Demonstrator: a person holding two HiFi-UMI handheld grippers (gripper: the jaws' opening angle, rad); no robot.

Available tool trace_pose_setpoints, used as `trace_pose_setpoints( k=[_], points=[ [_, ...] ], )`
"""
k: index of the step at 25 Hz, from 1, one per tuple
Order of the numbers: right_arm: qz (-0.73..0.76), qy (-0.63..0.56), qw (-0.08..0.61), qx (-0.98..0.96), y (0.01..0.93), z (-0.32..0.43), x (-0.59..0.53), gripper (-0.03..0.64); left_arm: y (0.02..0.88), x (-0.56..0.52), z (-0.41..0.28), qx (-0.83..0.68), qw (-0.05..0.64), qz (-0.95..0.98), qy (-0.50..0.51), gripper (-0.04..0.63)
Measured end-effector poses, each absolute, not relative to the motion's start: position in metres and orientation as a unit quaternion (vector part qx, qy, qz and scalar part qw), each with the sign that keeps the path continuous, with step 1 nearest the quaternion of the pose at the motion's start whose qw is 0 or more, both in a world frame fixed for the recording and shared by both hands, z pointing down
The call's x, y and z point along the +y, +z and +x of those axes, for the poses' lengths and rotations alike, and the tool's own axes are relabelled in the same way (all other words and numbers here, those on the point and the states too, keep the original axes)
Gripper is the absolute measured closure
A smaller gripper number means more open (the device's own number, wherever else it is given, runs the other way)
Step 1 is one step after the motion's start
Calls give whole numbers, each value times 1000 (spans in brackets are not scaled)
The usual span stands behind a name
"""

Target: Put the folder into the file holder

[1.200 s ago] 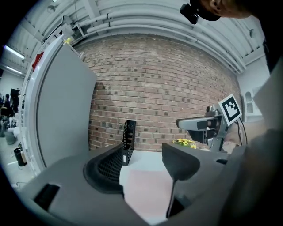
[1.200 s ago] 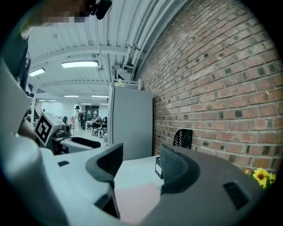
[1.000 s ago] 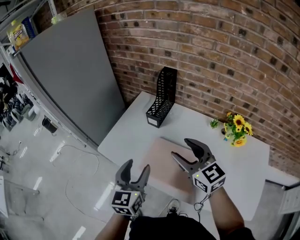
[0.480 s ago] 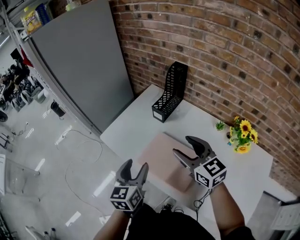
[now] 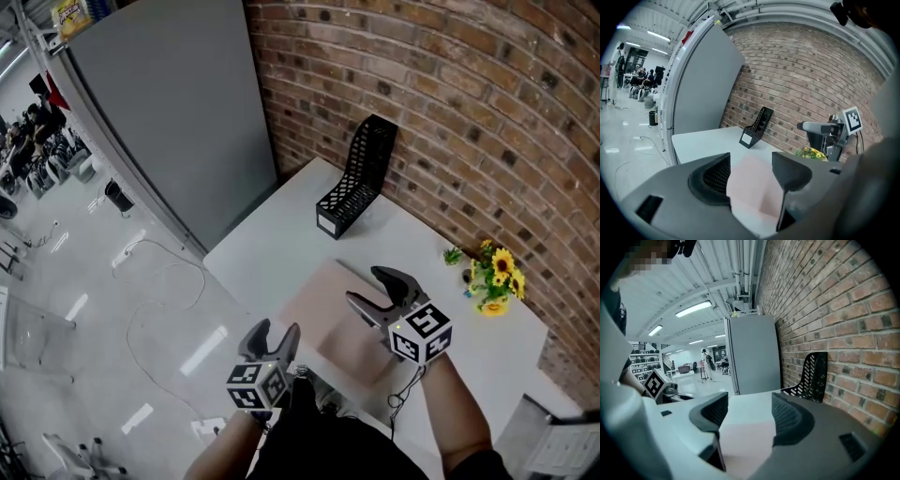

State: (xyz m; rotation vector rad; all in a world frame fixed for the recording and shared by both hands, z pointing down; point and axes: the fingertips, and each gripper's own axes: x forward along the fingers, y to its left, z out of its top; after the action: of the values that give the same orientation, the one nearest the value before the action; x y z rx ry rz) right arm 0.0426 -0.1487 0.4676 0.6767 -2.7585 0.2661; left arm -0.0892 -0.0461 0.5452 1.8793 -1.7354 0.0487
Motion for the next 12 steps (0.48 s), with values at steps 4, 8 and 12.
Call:
trace_pose_setpoints(
  k=[4, 8, 12],
  points=[
    [222, 120, 164, -954, 489, 29, -163, 311, 571, -53, -100, -653, 313, 689, 26, 331],
    [208, 135, 196, -949, 516, 18, -179, 308, 598, -58, -108, -657, 348, 668, 24, 330],
    [188, 152, 235, -942, 547, 3, -193, 301, 621, -60, -114, -656, 388, 647, 16, 327]
  ],
)
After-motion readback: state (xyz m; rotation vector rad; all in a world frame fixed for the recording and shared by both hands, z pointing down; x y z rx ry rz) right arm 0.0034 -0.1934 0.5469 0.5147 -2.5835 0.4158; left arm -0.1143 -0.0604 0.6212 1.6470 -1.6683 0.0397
